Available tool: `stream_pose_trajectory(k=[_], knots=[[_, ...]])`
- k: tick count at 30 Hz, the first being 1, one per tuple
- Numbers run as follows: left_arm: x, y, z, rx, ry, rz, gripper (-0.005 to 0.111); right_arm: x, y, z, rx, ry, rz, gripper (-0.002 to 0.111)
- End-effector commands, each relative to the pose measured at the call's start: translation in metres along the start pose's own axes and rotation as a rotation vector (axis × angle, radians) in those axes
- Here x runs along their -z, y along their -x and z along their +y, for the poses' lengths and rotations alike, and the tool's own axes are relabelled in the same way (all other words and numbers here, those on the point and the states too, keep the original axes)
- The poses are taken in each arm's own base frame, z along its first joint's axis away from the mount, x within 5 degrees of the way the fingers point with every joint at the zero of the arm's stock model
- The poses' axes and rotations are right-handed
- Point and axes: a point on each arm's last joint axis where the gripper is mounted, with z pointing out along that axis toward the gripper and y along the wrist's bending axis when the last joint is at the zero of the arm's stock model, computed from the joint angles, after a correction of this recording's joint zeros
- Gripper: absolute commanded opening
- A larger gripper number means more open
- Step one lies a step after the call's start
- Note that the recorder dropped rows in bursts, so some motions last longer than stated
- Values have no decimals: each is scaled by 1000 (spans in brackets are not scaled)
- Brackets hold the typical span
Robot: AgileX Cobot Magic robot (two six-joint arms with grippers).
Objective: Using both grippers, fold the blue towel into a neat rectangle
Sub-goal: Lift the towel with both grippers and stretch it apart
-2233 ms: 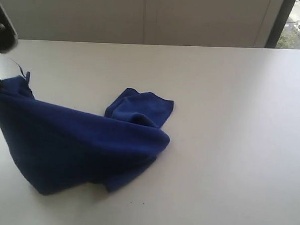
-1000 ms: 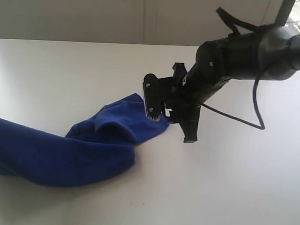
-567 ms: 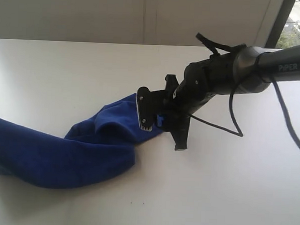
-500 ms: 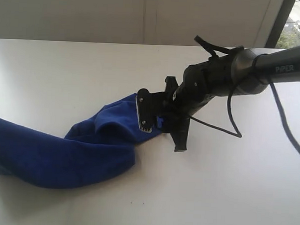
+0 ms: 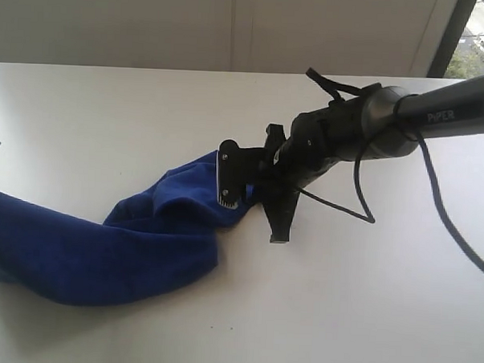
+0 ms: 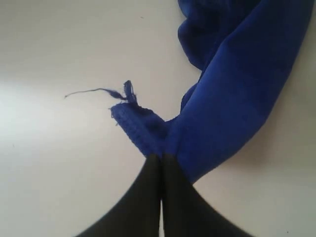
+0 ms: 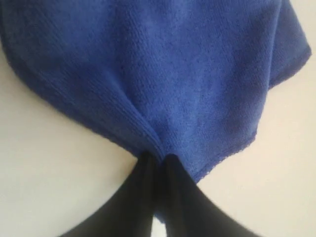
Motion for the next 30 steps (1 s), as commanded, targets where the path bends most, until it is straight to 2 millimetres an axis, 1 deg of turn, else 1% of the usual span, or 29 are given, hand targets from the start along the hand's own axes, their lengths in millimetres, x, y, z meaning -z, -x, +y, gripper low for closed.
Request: stream_pose_trajectory(k=[1, 4, 7, 8, 11, 12, 15, 16, 17, 18, 19, 20, 21, 24, 25, 27, 29, 30], knots=[[1, -1, -1, 9, -11, 0, 0, -8, -5, 13, -11, 94, 40, 0], [1, -1, -1, 8, -10, -2, 0, 0, -3, 8, -26, 70, 29, 0], [1, -1, -1, 2, -10, -2, 0, 18, 0, -7, -131, 19, 14, 0], [1, -1, -1, -11, -10, -2, 0, 36, 1, -21, -198, -29, 3, 0], [1, -1, -1, -19, -6, -1, 0, 71, -1, -43, -269, -107, -3, 0], [1, -1, 0, -29, -1, 0, 0, 94, -6, -55, -306, -158, -2, 0], [1, -2, 3, -43, 29, 6, 0, 134, -19, -71, -384, -239, 14, 0], [1, -1, 6, -57, 62, -3, 0, 159, -29, -78, -419, -282, 33, 0], [1, 0, 7, -64, 78, -15, 0, 171, -34, -81, -440, -313, 39, 0], [1, 2, 8, -68, 94, -33, 0, 183, -40, -83, -467, -348, 43, 0], [2, 6, 10, -78, 116, -69, 0, 204, -51, -86, -534, -403, 46, 0], [2, 7, 11, -83, 127, -85, 0, 215, -56, -86, -564, -428, 53, 0], [2, 9, 13, -96, 153, -104, 0, 234, -65, -85, -611, -470, 72, 0], [4, 10, 20, -102, 227, -109, 0, 264, -80, -83, -702, -555, 91, 0], [5, 9, 26, -90, 299, -102, 0, 280, -89, -81, -756, -605, 119, 0], [8, 9, 35, -78, 396, -101, 0, 302, -102, -75, -838, -677, 172, 0], [11, 10, 41, -75, 472, -113, 0, 316, -111, -70, -912, -717, 214, 0], [12, 10, 43, -75, 498, -114, 0, 319, -113, -67, -930, -725, 223, 0]])
